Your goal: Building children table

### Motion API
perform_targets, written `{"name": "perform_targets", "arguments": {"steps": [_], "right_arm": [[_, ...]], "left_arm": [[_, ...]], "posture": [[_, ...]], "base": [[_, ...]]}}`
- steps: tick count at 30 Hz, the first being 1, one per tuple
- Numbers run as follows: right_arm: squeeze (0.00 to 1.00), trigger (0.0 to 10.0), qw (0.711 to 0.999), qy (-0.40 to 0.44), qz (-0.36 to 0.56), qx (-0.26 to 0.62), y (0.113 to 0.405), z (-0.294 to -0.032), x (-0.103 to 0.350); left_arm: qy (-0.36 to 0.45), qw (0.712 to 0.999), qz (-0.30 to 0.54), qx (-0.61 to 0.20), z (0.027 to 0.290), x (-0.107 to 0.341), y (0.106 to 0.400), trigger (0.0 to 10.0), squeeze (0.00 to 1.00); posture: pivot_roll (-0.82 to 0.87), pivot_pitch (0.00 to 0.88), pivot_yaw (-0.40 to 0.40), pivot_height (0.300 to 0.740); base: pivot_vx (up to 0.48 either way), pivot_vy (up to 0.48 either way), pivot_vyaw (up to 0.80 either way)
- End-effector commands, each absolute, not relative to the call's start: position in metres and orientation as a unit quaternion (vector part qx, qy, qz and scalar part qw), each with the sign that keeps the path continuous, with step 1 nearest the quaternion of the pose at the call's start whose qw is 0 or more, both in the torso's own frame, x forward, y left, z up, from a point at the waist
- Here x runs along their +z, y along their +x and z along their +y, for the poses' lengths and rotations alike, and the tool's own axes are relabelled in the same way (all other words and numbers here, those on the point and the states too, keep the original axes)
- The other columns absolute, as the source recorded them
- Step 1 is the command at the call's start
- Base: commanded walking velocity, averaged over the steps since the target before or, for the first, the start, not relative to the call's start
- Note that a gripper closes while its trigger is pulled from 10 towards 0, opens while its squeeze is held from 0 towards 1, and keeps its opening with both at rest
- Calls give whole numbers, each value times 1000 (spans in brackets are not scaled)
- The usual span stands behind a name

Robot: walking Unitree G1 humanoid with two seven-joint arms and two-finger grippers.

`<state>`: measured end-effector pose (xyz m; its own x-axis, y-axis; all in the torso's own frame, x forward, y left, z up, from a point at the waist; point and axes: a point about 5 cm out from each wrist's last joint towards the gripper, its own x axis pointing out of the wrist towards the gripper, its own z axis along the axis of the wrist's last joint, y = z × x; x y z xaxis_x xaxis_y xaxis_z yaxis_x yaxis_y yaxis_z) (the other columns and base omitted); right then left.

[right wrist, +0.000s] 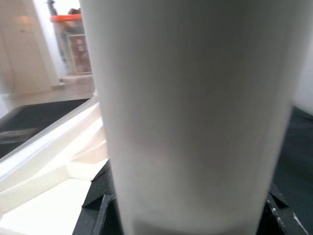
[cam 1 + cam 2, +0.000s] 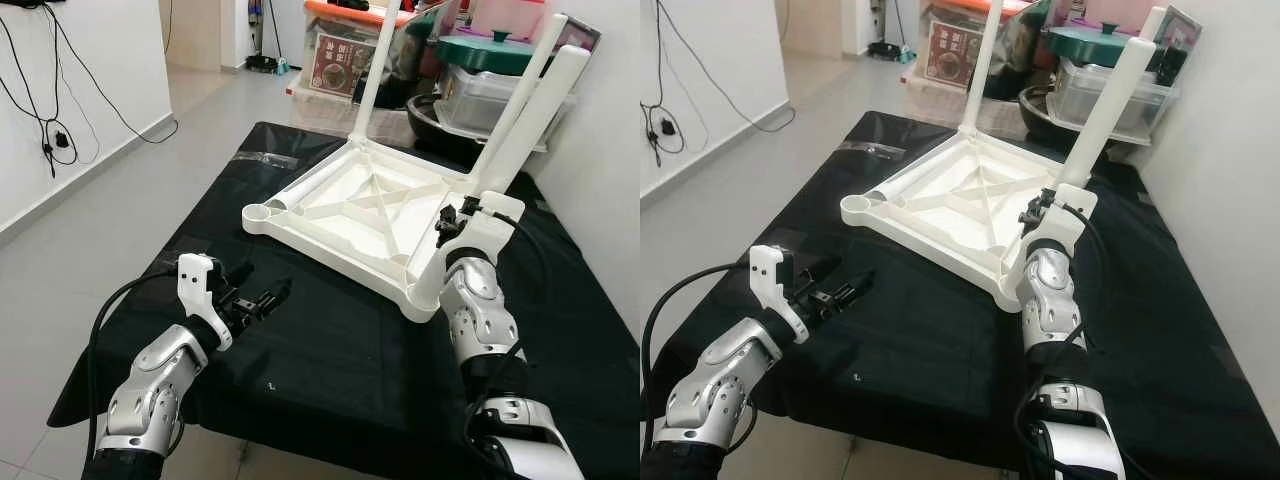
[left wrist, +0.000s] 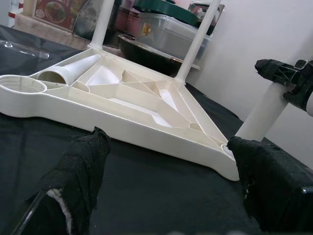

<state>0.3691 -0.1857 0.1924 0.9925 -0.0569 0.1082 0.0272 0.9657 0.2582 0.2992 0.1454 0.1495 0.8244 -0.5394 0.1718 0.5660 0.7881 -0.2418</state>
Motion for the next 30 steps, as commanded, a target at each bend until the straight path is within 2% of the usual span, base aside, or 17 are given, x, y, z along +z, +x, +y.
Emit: {"name": "perform_targets", "arguments": {"steps": [1, 2, 3, 4, 5, 6, 9, 16, 18, 20, 22, 23, 24, 25, 28, 29, 30], "right_arm": [[0, 0, 920, 204, -106, 317, 343, -119, 208], [0, 0, 920, 204, -106, 317, 343, -119, 208], [0, 0, 887, 196, -107, 403, 327, -109, 210], [0, 0, 887, 196, -107, 403, 327, -109, 210], [0, 0, 828, 192, -98, 518, 301, -99, 210], [0, 0, 828, 192, -98, 518, 301, -99, 210], [0, 0, 776, 179, -85, 598, 280, -96, 206], [0, 0, 758, 119, -49, 639, 271, -100, 189], [0, 0, 762, 115, -46, 635, 273, -102, 188], [0, 0, 792, 97, -52, 601, 281, -102, 185], [0, 0, 799, 92, -53, 592, 283, -102, 185], [0, 10000, 818, 81, -38, 569, 289, -102, 181], [0, 10000, 835, 70, -14, 545, 293, -104, 175], [0, 10000, 835, 70, -14, 545, 293, -104, 175], [0, 10000, 870, 58, 19, 489, 303, -109, 167], [1000, 10000, 883, 71, 19, 463, 307, -114, 166], [1000, 10000, 898, 85, 9, 432, 312, -120, 168]], "left_arm": [[-140, 943, -43, -300, 143, 149, 299, 10000, 0], [-140, 943, -43, -300, 143, 149, 299, 10000, 0], [-140, 943, -42, -300, 143, 149, 299, 10000, 0], [-140, 943, -42, -300, 143, 149, 299, 10000, 0], [-139, 943, -41, -301, 143, 149, 299, 10000, 0], [-139, 943, -41, -301, 143, 149, 299, 10000, 0], [-139, 943, -41, -300, 144, 149, 299, 10000, 0], [-139, 944, -41, -298, 144, 148, 298, 10000, 0], [-139, 943, -40, -299, 145, 148, 298, 10000, 0], [-138, 943, -39, -301, 145, 148, 297, 10000, 0], [-138, 943, -38, -301, 145, 148, 297, 10000, 0], [-138, 943, -38, -301, 145, 148, 297, 10000, 0], [-138, 943, -38, -302, 145, 148, 297, 10000, 0], [-138, 943, -38, -302, 145, 148, 297, 10000, 0], [-138, 943, -37, -302, 145, 147, 297, 10000, 0], [-137, 943, -37, -302, 145, 147, 297, 10000, 0], [-137, 943, -37, -302, 145, 147, 297, 10000, 0]], "posture": [[68, 0, -137, 740], [68, 0, -137, 740], [73, 0, -138, 740], [73, 0, -138, 740], [73, 0, -138, 740], [73, 0, -138, 740], [81, 0, -142, 740], [82, 0, -140, 740], [82, 0, -136, 740], [81, 0, -135, 740], [81, 0, -135, 740], [81, 0, -135, 740], [81, 0, -131, 740], [81, 0, -131, 740], [80, 0, -129, 740], [80, 0, -129, 740], [80, 0, -129, 740]], "base": [[0, 0, 0], [0, 0, 0], [0, 0, 0], [0, 0, 0], [0, 0, 0], [0, 0, 0], [0, 0, 0], [0, 0, 0], [0, 0, 0], [0, 0, 0], [0, 0, 0], [0, 0, 0], [0, 0, 0], [0, 0, 0], [0, 0, 0], [0, 0, 0], [0, 0, 0]]}}
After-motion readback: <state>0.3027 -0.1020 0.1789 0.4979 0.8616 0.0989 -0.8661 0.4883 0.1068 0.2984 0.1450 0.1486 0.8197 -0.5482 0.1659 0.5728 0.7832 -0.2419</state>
